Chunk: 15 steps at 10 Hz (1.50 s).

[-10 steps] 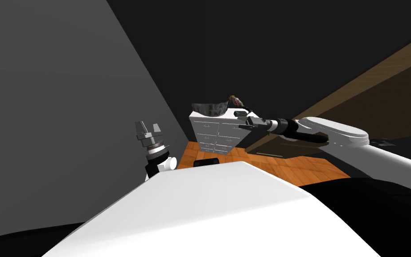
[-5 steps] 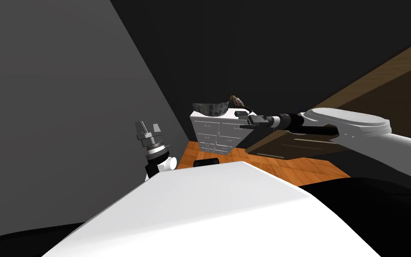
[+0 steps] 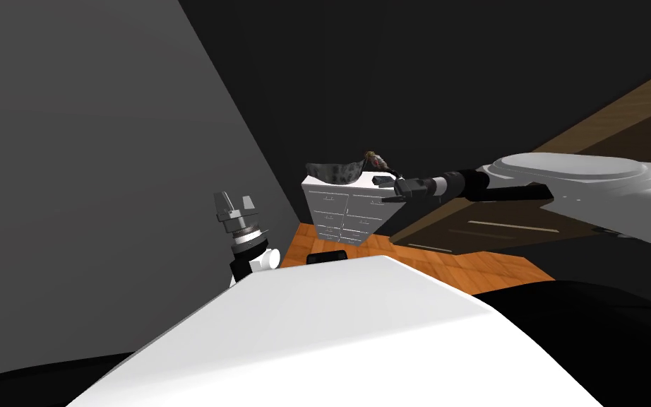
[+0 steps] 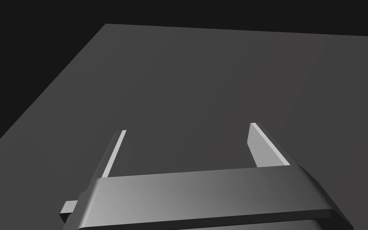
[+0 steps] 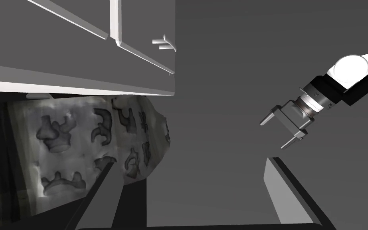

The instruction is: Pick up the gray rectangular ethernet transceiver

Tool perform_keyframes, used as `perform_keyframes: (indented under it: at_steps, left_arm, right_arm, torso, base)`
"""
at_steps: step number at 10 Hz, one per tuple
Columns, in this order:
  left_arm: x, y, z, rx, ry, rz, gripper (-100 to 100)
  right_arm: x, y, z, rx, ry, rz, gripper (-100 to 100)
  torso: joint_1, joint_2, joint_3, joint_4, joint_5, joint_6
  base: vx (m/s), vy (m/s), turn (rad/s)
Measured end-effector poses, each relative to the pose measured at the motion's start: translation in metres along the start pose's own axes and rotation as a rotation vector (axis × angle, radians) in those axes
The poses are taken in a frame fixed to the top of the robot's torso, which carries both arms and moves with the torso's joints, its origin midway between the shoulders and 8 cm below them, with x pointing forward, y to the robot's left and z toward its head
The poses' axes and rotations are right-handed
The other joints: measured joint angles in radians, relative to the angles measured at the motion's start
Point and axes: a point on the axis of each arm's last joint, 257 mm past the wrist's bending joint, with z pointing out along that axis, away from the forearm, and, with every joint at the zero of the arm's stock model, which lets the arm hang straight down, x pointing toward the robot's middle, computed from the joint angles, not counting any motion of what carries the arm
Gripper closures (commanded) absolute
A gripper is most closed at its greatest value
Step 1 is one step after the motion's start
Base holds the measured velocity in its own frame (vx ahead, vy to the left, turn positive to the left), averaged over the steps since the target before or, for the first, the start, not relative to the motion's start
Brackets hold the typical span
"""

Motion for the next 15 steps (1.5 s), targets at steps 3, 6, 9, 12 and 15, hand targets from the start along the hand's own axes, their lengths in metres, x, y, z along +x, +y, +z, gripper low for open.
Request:
perform_keyframes:
  at_steps: [3, 6, 9, 12, 15]
  left_arm:
    - [0.0, 0.0, 0.0, 0.0, 0.0, 0.0, 0]
    - [0.0, 0.0, 0.0, 0.0, 0.0, 0.0, 0]
    - [0.0, 0.0, 0.0, 0.0, 0.0, 0.0, 0]
    - [0.0, 0.0, 0.0, 0.0, 0.0, 0.0, 0]
    - [0.0, 0.0, 0.0, 0.0, 0.0, 0.0, 0]
  right_arm:
    - [0.004, -0.008, -0.006, -0.009, 0.093, -0.028, -100]
    - [0.011, -0.021, -0.016, -0.009, 0.209, -0.055, -100]
    - [0.011, -0.03, -0.021, -0.019, 0.302, -0.08, -100]
    - [0.011, -0.039, -0.026, -0.026, 0.387, -0.102, -100]
    - [0.011, -0.05, -0.032, -0.035, 0.493, -0.127, -100]
  torso:
    - [0.0, 0.0, 0.0, 0.0, 0.0, 0.0]
    - [0.0, -0.001, 0.0, 0.0, 0.0, 0.0]
    - [0.0, -0.001, 0.0, 0.0, 0.0, 0.0]
    - [0.0, -0.001, -0.001, 0.0, 0.0, 0.0]
    - [0.0, -0.001, -0.001, 0.0, 0.0, 0.0]
  base:
    - [0.0, -0.002, 0.023]
    - [0.004, -0.005, 0.026]
    - [0.006, -0.003, 0.017]
    - [0.008, -0.003, 0.012]
    - [0.016, -0.009, 0.015]
